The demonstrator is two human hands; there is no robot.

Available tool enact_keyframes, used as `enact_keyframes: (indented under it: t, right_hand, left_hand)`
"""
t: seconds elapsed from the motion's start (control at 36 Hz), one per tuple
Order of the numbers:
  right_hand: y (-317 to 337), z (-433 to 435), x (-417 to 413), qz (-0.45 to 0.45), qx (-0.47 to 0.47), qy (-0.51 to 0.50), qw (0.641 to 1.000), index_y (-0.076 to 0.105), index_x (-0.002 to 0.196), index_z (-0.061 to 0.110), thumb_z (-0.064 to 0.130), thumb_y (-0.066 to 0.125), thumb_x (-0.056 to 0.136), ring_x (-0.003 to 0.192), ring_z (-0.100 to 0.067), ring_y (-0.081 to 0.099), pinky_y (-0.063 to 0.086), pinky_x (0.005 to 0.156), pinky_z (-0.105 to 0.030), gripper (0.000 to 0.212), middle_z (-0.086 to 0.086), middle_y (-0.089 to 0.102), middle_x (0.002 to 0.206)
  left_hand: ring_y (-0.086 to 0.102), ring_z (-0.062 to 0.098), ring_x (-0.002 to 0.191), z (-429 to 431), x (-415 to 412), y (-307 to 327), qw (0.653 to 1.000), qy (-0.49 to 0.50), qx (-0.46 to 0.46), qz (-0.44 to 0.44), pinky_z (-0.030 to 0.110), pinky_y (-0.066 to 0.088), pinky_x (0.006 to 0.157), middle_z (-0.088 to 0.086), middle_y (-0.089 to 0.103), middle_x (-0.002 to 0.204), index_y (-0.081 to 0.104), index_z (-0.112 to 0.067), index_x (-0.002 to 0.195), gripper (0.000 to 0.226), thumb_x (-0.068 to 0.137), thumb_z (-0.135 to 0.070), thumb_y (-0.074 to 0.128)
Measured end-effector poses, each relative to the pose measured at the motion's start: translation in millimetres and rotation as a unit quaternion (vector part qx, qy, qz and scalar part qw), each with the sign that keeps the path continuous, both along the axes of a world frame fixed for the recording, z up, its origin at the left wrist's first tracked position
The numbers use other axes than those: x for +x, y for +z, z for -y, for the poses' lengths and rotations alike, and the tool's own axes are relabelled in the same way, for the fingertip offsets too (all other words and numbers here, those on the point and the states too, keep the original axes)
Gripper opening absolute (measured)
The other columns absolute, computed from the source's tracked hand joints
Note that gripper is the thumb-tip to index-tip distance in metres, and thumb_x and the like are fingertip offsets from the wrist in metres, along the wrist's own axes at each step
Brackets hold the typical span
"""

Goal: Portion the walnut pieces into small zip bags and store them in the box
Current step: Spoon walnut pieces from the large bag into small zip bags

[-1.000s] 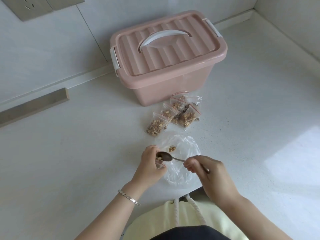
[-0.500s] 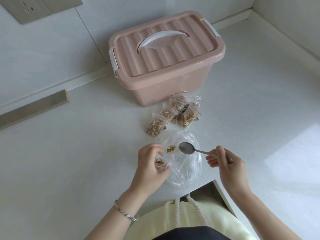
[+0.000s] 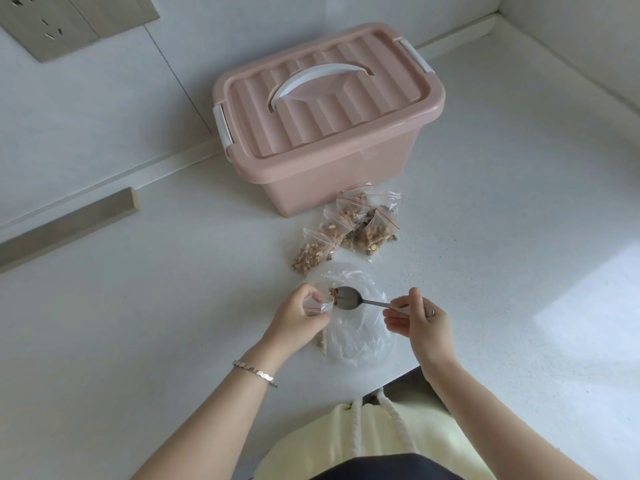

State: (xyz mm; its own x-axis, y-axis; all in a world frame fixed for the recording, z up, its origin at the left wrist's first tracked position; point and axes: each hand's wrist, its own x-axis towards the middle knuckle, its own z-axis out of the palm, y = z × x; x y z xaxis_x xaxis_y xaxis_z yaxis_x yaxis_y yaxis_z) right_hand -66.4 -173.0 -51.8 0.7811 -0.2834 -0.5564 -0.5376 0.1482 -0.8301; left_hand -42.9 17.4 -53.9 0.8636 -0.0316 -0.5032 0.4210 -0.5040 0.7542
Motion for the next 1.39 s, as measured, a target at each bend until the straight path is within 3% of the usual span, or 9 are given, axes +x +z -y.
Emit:
enact_keyframes:
  t: [0.08,0.17,0.36,0.58,0.69,1.0,1.11,1.25,1.39]
  right_hand:
    - [-3,-3,1,-0.007,0.028,0.001,1.0,0.064,0.078,0.004,0.025,0.04,0.098,0.058,-0.015,0.067,0.057,0.057,-0.022,0.038,-0.012,0.068,0.069]
    - [-6,-6,1,-0.022,0.057,0.007,0.998,0.064,0.08,0.003,0.026,0.04,0.098,0.065,-0.02,0.068,0.057,0.06,-0.023,0.038,-0.015,0.069,0.073]
    - [-11,2,-3,-0.09,0.186,-0.05,0.977,0.062,0.084,-0.001,0.029,0.039,0.098,0.067,-0.025,0.067,0.058,0.06,-0.025,0.041,-0.018,0.069,0.071]
    - [-17,26,-10,-0.086,0.254,-0.081,0.96,0.059,0.084,0.001,0.033,0.036,0.098,0.06,-0.019,0.068,0.057,0.057,-0.023,0.042,-0.015,0.07,0.067]
    - [-14,34,-11,-0.073,0.245,-0.067,0.965,0.059,0.083,0.001,0.034,0.035,0.098,0.059,-0.018,0.068,0.057,0.057,-0.023,0.043,-0.014,0.07,0.066]
    - [48,36,-2,0.027,0.035,0.039,0.998,0.064,0.073,0.002,0.03,0.036,0.098,0.054,-0.019,0.065,0.055,0.052,-0.022,0.046,-0.015,0.069,0.063]
    - [71,21,-5,0.08,-0.007,0.097,0.992,0.064,0.073,0.001,0.028,0.037,0.095,0.055,-0.02,0.065,0.054,0.054,-0.022,0.045,-0.014,0.069,0.063]
    - [76,0,-15,0.137,-0.111,0.209,0.962,0.067,0.071,0.019,0.048,0.041,0.08,0.061,-0.008,0.064,0.051,0.062,-0.018,0.04,0.002,0.07,0.068]
    - [67,-7,-22,0.247,-0.228,0.309,0.89,0.065,0.08,0.03,0.065,0.037,0.086,0.072,-0.003,0.061,0.048,0.065,-0.022,0.045,0.014,0.065,0.071]
  left_hand:
    - [0.05,-0.007,0.092,3,-4,-3,1.0,0.0,-0.02,-0.004,-0.001,0.037,0.063,-0.025,0.046,0.108,0.05,-0.024,0.081,0.018,0.08,-0.01,0.061]
    - [0.046,-0.003,0.104,7,-8,-5,0.999,0.015,-0.034,0.013,-0.006,0.031,0.065,-0.024,0.049,0.109,0.05,-0.023,0.079,0.02,0.078,-0.008,0.063]
    - [0.047,0.001,0.119,10,-11,-3,0.996,-0.017,-0.053,0.068,0.0,0.03,0.087,-0.012,0.053,0.124,0.049,-0.027,0.076,0.029,0.075,-0.001,0.063]
    - [0.043,0.0,0.121,-7,-13,-8,0.992,-0.07,-0.003,0.103,0.004,0.028,0.089,-0.015,0.046,0.129,0.045,-0.03,0.078,0.031,0.074,-0.005,0.063]
    - [0.042,-0.003,0.121,-11,-14,-10,0.993,-0.067,0.002,0.093,-0.006,0.026,0.082,-0.015,0.043,0.13,0.046,-0.027,0.079,0.029,0.076,-0.003,0.062]
    - [0.033,-0.002,0.125,-14,-21,-19,0.995,-0.056,0.01,0.077,-0.008,0.022,0.082,-0.016,0.034,0.134,0.044,-0.03,0.087,0.035,0.078,-0.002,0.063]
    - [0.029,-0.002,0.124,-9,-24,-17,0.995,-0.054,0.014,0.08,0.009,0.025,0.094,-0.019,0.03,0.133,0.039,-0.041,0.094,0.045,0.079,-0.006,0.063]
    - [0.024,-0.002,0.126,-6,-26,-17,0.994,-0.061,0.031,0.09,-0.002,0.021,0.089,-0.015,0.028,0.133,0.036,-0.035,0.102,0.044,0.08,-0.007,0.062]
    - [0.021,0.007,0.136,-9,-28,-19,0.992,-0.069,0.051,0.088,-0.004,0.016,0.093,-0.006,0.03,0.139,0.043,-0.016,0.12,0.045,0.08,-0.007,0.061]
